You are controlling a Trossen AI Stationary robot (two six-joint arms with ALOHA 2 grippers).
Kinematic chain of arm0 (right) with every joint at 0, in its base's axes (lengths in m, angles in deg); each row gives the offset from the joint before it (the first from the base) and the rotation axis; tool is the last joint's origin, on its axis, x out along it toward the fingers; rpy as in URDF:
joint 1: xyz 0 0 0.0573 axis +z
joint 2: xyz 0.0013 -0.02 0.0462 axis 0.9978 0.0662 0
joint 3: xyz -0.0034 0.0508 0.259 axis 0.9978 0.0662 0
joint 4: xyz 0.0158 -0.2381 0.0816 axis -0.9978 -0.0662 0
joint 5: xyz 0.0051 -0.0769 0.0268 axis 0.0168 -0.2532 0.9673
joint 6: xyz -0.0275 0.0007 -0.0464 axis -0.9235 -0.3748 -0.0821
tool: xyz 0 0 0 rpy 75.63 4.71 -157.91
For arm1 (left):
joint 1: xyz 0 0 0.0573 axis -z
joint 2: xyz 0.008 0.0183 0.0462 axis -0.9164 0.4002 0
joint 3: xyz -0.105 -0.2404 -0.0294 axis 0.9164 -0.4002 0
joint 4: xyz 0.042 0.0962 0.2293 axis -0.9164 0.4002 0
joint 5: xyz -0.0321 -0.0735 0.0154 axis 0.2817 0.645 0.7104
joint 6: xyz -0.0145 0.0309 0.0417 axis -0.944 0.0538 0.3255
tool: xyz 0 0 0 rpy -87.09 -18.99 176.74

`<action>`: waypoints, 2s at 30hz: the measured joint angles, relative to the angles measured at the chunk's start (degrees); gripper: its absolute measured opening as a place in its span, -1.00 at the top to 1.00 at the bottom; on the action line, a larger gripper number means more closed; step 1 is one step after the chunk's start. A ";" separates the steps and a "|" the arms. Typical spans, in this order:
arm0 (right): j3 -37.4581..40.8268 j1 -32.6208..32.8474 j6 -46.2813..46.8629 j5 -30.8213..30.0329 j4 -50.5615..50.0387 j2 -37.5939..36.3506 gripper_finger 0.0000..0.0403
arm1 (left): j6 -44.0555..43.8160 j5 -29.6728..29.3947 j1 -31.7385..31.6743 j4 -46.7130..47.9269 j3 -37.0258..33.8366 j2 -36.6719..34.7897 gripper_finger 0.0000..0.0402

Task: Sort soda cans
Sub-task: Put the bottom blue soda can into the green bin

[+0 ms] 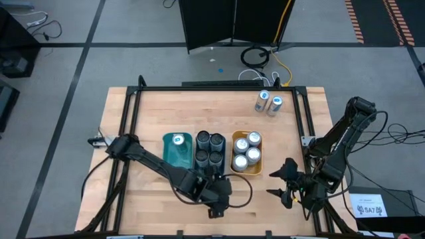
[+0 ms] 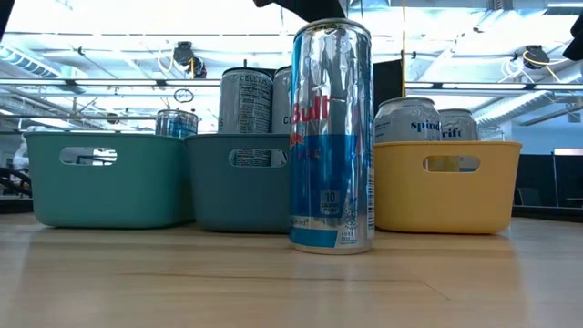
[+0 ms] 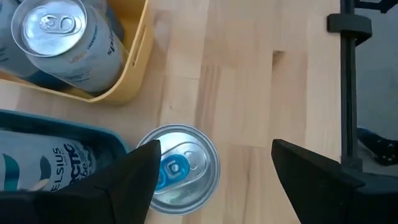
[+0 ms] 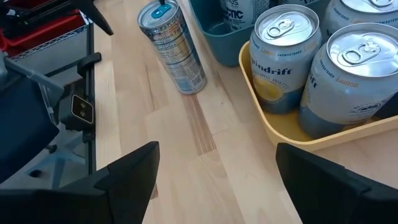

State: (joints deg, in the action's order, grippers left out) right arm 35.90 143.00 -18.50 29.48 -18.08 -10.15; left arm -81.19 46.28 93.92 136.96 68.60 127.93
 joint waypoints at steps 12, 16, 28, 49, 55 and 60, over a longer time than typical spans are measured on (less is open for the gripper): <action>0.00 0.00 -0.06 0.01 0.40 0.04 -0.56 | 1.35 -0.53 -1.81 0.18 0.00 0.00 -0.57; 0.00 0.00 -0.22 0.24 0.40 0.04 -0.56 | 1.38 0.52 -1.96 0.26 0.00 0.63 -0.57; 0.02 0.00 -0.83 1.51 0.39 0.07 -0.56 | -1.47 0.07 -2.10 1.21 -0.37 1.14 -0.57; 0.02 0.00 -0.37 1.49 0.50 0.07 -0.56 | -8.97 0.27 -2.33 -2.12 -0.22 1.25 -0.57; 0.02 0.00 -1.29 1.49 2.19 0.07 -0.56 | -9.12 0.07 -2.47 -3.71 -0.22 1.27 -0.57; 0.02 0.00 -1.68 1.49 2.86 0.07 -0.56 | -9.24 -2.98 -2.62 -4.99 -0.26 1.40 -0.57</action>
State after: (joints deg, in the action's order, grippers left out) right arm 35.92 143.00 -20.19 30.97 -15.22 -10.08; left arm -90.43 43.30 91.30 131.97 68.34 129.33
